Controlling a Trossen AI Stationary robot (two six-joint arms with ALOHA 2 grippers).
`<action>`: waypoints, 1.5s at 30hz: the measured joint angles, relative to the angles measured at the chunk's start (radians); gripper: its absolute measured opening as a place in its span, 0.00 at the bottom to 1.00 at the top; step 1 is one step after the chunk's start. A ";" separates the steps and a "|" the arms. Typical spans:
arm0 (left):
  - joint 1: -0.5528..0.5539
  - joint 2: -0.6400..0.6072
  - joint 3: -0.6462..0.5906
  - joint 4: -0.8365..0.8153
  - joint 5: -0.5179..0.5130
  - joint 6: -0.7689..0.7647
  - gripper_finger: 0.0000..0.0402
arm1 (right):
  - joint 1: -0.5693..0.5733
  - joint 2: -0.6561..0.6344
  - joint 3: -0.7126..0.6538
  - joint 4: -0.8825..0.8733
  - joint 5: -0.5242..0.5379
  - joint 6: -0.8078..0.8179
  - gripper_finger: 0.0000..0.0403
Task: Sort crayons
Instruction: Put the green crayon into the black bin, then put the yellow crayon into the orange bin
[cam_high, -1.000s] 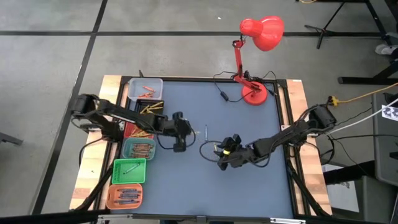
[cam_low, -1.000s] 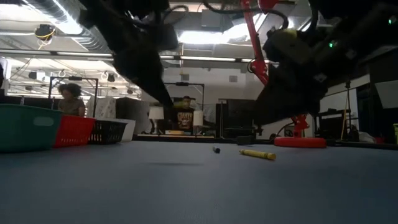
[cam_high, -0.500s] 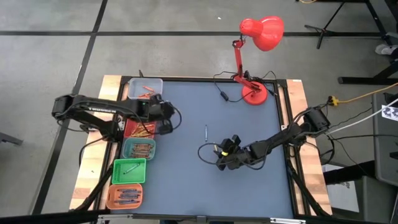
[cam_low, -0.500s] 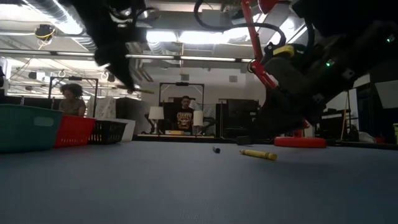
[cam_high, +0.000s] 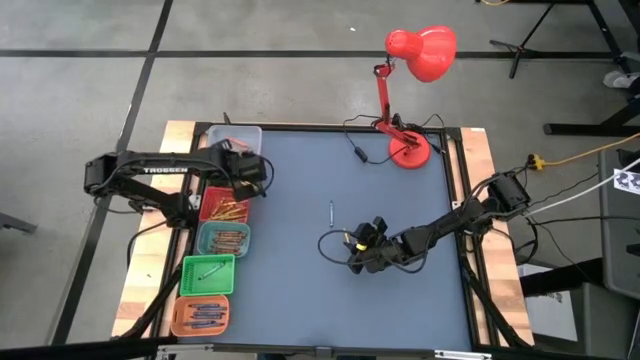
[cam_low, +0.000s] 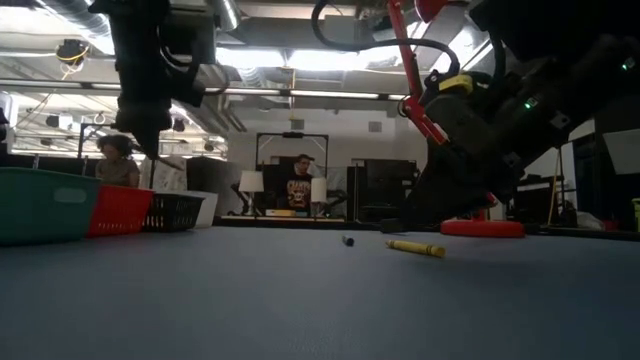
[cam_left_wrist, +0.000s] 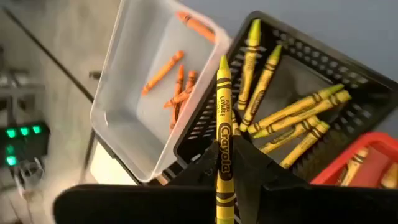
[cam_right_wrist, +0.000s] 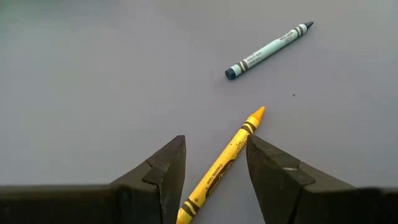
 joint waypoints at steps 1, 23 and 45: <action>0.007 0.000 0.000 -0.002 -0.002 -0.016 0.05 | 0.000 0.000 0.000 0.000 0.000 0.000 0.42; 0.025 0.000 0.000 0.017 0.049 -0.126 0.17 | 0.002 0.114 0.003 0.028 0.018 0.024 0.41; -0.204 0.045 0.000 0.507 0.282 -0.136 0.17 | -0.001 0.120 -0.001 0.057 0.019 0.024 0.07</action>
